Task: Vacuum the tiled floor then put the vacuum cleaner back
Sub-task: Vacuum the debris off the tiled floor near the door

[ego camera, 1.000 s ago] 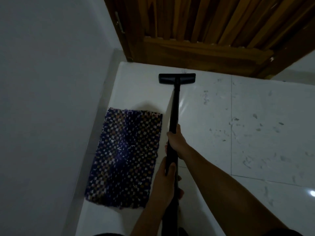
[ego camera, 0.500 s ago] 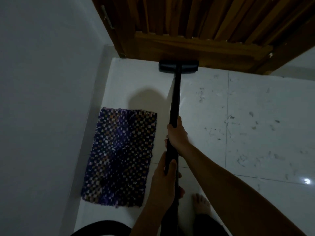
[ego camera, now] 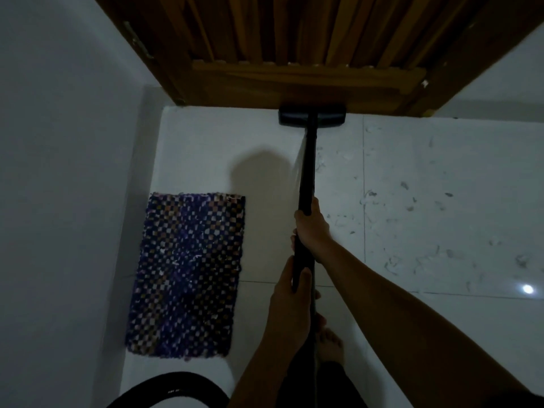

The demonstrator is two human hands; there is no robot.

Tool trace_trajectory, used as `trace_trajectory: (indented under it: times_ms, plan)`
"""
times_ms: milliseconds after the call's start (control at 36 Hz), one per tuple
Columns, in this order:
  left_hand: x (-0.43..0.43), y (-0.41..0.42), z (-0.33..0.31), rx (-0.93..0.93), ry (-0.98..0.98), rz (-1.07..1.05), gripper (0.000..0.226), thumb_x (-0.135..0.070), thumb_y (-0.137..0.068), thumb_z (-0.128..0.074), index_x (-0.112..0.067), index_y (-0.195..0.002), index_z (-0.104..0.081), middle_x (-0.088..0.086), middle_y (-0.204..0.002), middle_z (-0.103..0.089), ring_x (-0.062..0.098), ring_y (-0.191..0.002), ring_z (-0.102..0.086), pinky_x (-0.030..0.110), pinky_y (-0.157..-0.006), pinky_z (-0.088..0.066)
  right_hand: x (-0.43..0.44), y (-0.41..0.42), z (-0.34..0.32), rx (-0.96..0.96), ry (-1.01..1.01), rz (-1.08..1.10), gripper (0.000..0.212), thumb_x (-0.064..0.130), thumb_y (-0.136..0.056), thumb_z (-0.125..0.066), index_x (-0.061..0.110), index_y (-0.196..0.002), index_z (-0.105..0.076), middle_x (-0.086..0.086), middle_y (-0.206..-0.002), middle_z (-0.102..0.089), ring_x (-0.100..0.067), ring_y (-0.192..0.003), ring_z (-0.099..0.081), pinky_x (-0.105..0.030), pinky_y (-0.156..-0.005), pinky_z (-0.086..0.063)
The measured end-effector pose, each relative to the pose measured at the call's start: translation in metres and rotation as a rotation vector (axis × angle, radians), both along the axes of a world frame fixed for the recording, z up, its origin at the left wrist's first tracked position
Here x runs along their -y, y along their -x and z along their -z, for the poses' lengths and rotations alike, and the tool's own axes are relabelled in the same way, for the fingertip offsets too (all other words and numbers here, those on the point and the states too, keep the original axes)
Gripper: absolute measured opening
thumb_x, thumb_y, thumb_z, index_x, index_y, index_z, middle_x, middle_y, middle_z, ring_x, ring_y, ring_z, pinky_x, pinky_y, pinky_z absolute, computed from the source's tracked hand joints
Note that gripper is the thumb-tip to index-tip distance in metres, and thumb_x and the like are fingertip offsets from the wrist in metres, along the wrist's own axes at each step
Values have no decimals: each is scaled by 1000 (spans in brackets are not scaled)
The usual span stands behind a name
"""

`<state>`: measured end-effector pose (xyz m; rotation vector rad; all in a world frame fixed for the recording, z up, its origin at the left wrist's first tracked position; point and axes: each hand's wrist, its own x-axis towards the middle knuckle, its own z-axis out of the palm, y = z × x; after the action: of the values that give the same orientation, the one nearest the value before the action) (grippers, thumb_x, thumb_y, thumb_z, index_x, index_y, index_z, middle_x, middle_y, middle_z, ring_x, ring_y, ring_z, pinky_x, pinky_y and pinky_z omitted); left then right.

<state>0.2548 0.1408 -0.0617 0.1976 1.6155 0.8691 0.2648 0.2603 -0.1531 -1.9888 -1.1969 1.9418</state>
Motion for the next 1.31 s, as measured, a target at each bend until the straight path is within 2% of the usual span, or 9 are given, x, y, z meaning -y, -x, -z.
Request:
trace_trajectory:
  times_ms: [167, 250, 389, 528, 750, 889, 1083, 1222, 1306]
  plan:
    - [-11, -22, -3, 42, 4, -3, 25, -26, -100, -39, -41, -119, -42, 6, -69, -54, 8, -34, -46, 20, -36, -41, -11, -25, -4, 14, 22, 33, 56, 21, -99, -38, 39, -149, -18, -8, -71, -49, -20, -47, -49, -28, -43, -45]
    - [-14, -31, -3, 30, -6, 26, 25, -26, -100, -38, -42, -119, -41, 6, -71, -56, 8, -31, -46, 19, -35, -41, -14, -34, -5, 26, 30, 41, 57, 21, -99, -38, 39, -149, -18, -8, -73, -50, -19, -46, -49, -25, -41, -44]
    - [-14, -40, -7, 22, 7, 35, 35, -25, -100, -39, -33, -134, -40, 6, -71, -55, 8, -32, -46, 19, -34, -42, -14, -44, -11, 18, 36, 47, 57, 20, -99, -38, 39, -149, -16, -8, -71, -49, -18, -44, -49, -24, -39, -43]
    - [-7, -41, -13, 3, -2, 40, 34, -24, -100, -39, -32, -133, -41, 7, -71, -57, 8, -34, -48, 19, -36, -42, -6, -45, -19, 19, 49, 24, 59, 21, -100, -38, 40, -150, -13, -7, -72, -50, -18, -46, -49, -25, -41, -44]
    - [17, -54, -21, -31, 45, 15, 36, -24, -99, -40, -26, -135, -43, 3, -67, -57, 15, -47, -51, 28, -46, -43, 17, -54, -33, 31, 67, -38, 64, 22, -100, -37, 39, -152, -4, -5, -76, -52, -18, -50, -51, -26, -44, -46]
    - [34, -65, -28, 45, 47, -42, 33, -23, -100, -40, -30, -132, -45, 5, -66, -55, 12, -37, -48, 24, -39, -42, 34, -65, -38, 36, 76, -58, 65, 22, -100, -38, 39, -152, -2, -5, -78, -53, -18, -49, -51, -25, -41, -47]
    - [56, -81, -36, 56, 26, -75, 40, -19, -100, -39, -27, -139, -40, 3, -59, -57, 7, -34, -50, 20, -34, -42, 58, -81, -42, 50, 60, -76, 63, 23, -100, -37, 37, -152, -4, -12, -96, -56, -16, -50, -52, -21, -38, -43]
    - [70, -88, -38, 42, 11, -31, 42, -20, -100, -38, -24, -142, -37, 4, -67, -58, 5, -39, -52, 20, -37, -44, 71, -91, -43, 64, 59, -80, 63, 22, -100, -37, 36, -153, -6, -12, -101, -56, -15, -52, -52, -19, -38, -42]
    - [79, -91, -38, 37, 31, -14, 44, -20, -100, -38, -22, -144, -34, 8, -81, -62, 7, -50, -56, 17, -41, -46, 80, -95, -43, 59, 57, -62, 62, 21, -100, -37, 36, -152, -8, -13, -104, -54, -16, -54, -52, -23, -42, -44]
